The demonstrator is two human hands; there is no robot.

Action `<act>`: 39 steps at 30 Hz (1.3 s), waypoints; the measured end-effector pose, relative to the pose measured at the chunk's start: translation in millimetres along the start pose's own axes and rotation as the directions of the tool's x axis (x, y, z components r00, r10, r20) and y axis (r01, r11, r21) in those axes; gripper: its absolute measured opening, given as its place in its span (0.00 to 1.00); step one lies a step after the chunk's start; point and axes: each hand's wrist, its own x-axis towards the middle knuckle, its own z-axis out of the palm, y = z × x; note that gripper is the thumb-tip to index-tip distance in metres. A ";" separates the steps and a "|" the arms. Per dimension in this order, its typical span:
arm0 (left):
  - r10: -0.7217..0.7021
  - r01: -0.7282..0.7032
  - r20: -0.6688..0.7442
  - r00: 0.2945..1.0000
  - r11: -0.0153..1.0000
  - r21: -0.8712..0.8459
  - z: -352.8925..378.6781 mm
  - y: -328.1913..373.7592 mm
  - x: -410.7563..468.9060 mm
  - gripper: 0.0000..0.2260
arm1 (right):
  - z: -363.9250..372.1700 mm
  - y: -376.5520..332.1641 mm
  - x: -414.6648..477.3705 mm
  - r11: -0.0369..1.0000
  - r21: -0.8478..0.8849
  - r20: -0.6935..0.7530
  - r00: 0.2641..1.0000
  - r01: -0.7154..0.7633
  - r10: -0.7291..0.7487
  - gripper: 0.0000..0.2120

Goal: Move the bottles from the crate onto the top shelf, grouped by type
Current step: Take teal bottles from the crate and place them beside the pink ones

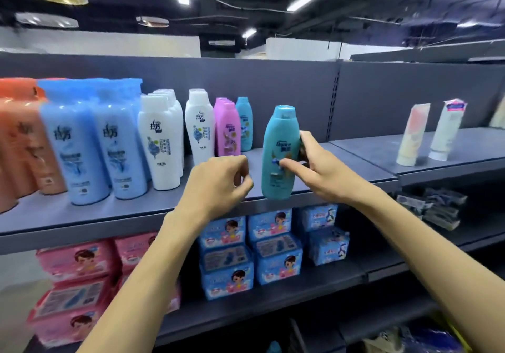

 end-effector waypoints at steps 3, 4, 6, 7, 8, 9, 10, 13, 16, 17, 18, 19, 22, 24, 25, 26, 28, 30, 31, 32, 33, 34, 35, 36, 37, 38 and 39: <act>0.016 -0.016 -0.001 1.000 0.999 0.040 -2.2 0.1 10.9 0.04 | -6.8 5.2 18.2 1.000 -0.024 -0.002 1.000 -0.010 0.010 0.15; 0.021 -0.021 -0.001 1.000 0.999 0.050 -2.1 0.6 13.5 0.05 | -8.0 7.8 24.5 0.999 -0.030 0.002 1.000 -0.023 0.023 0.15; 0.030 -0.030 -0.002 1.000 0.996 0.080 -1.0 2.6 17.1 0.05 | -9.5 13.2 35.2 0.999 -0.022 0.017 0.999 -0.048 0.049 0.15; 0.041 -0.041 -0.002 0.999 0.994 0.105 0.1 3.9 18.8 0.06 | -10.0 15.8 39.9 0.998 -0.016 0.028 0.998 -0.060 0.060 0.15; 0.056 -0.056 0.004 0.998 0.989 0.137 1.6 5.4 19.9 0.07 | -9.9 18.6 43.8 0.997 -0.013 0.038 0.997 -0.071 0.071 0.16; 0.069 -0.071 0.017 0.997 0.983 0.171 3.8 7.1 21.3 0.07 | -9.8 21.0 46.9 0.997 -0.011 0.047 0.995 -0.083 0.083 0.16; 0.078 -0.083 0.036 0.996 0.977 0.198 6.4 8.7 22.8 0.06 | -9.5 23.1 49.6 0.995 -0.009 0.057 0.994 -0.095 0.095 0.16; 0.074 -0.092 0.084 0.994 0.968 0.232 13.2 11.7 29.3 0.07 | -7.1 27.0 56.1 0.992 -0.015 0.079 0.989 -0.127 0.128 0.17; 0.057 -0.079 0.095 0.994 0.967 0.243 20.6 12.4 34.7 0.07 | -6.9 33.4 58.8 0.987 -0.020 0.093 0.983 -0.159 0.160 0.17; 0.052 -0.074 0.095 0.994 0.967 0.243 23.3 11.7 35.8 0.07 | -7.9 36.7 59.1 0.985 -0.024 0.093 0.981 -0.170 0.171 0.16; 0.047 -0.069 0.095 0.994 0.967 0.244 25.8 10.6 36.6 0.07 | -9.0 40.2 59.5 0.984 -0.023 0.093 0.979 -0.179 0.180 0.16; 0.043 -0.066 0.095 0.995 0.967 0.245 28.3 9.3 37.0 0.07 | -9.9 43.1 59.5 0.983 -0.011 0.095 0.978 -0.186 0.186 0.16; 0.046 -0.069 0.096 0.994 0.966 0.250 35.0 6.5 38.8 0.08 | -11.3 49.3 58.9 0.979 0.052 0.096 0.977 -0.197 0.192 0.16; 0.044 -0.066 0.095 0.995 0.967 0.245 38.4 5.4 39.9 0.08 | -10.2 52.0 58.7 0.980 0.052 0.094 0.978 -0.192 0.186 0.15; 0.042 -0.064 0.095 0.995 0.969 0.240 39.9 4.8 40.1 0.08 | -9.4 52.9 58.3 0.981 0.047 0.094 0.979 -0.186 0.181 0.15; 0.040 -0.061 0.095 0.995 0.970 0.235 41.4 4.1 40.1 0.08 | -8.5 53.7 58.0 0.982 0.046 0.095 0.979 -0.184 0.179 0.15; 0.035 -0.058 0.099 0.994 0.971 0.232 44.0 2.5 40.6 0.08 | -8.4 56.3 56.7 0.981 0.033 0.107 0.977 -0.190 0.185 0.16; 0.032 -0.054 0.097 0.995 0.971 0.231 45.9 0.3 41.3 0.08 | -8.6 60.6 54.1 0.981 -0.031 0.125 0.973 -0.190 0.192 0.18; 0.032 -0.053 0.094 0.995 0.971 0.231 46.6 -1.2 41.8 0.08 | -8.3 63.0 52.9 0.980 -0.080 0.123 0.973 -0.184 0.193 0.19; 0.033 -0.054 0.094 0.995 0.971 0.231 47.0 -2.8 42.3 0.08 | -7.8 65.4 51.8 0.975 -0.133 0.107 0.976 -0.177 0.191 0.21; 0.033 -0.054 0.095 0.995 0.971 0.231 47.3 -4.7 42.6 0.08 | -6.8 67.4 50.7 0.969 -0.179 0.078 0.979 -0.170 0.186 0.22; 0.030 -0.052 0.095 0.995 0.972 0.231 47.6 -6.6 42.7 0.08 | -5.4 69.2 50.1 0.964 -0.210 0.044 0.983 -0.166 0.179 0.23; 0.026 -0.047 0.094 0.995 0.972 0.231 47.8 -8.6 42.8 0.07 | -3.7 70.7 49.8 0.960 -0.226 0.015 0.985 -0.164 0.172 0.24; 0.020 -0.042 0.095 0.995 0.971 0.234 48.0 -10.5 43.1 0.07 | -1.9 72.2 50.2 0.960 -0.226 -0.006 0.986 -0.165 0.168 0.25; 0.014 -0.036 0.096 0.995 0.971 0.237 48.2 -12.5 43.3 0.07 | -0.2 73.6 50.8 0.962 -0.215 -0.019 0.985 -0.169 0.169 0.26; 0.006 -0.029 0.096 0.995 0.970 0.240 48.5 -14.7 43.9 0.06 | 1.5 74.8 52.1 0.964 -0.203 -0.026 0.985 -0.174 0.172 0.26; -0.001 -0.022 0.095 0.995 0.969 0.244 49.0 -16.8 44.9 0.06 | 2.9 75.6 53.9 0.964 -0.197 -0.030 0.984 -0.178 0.176 0.27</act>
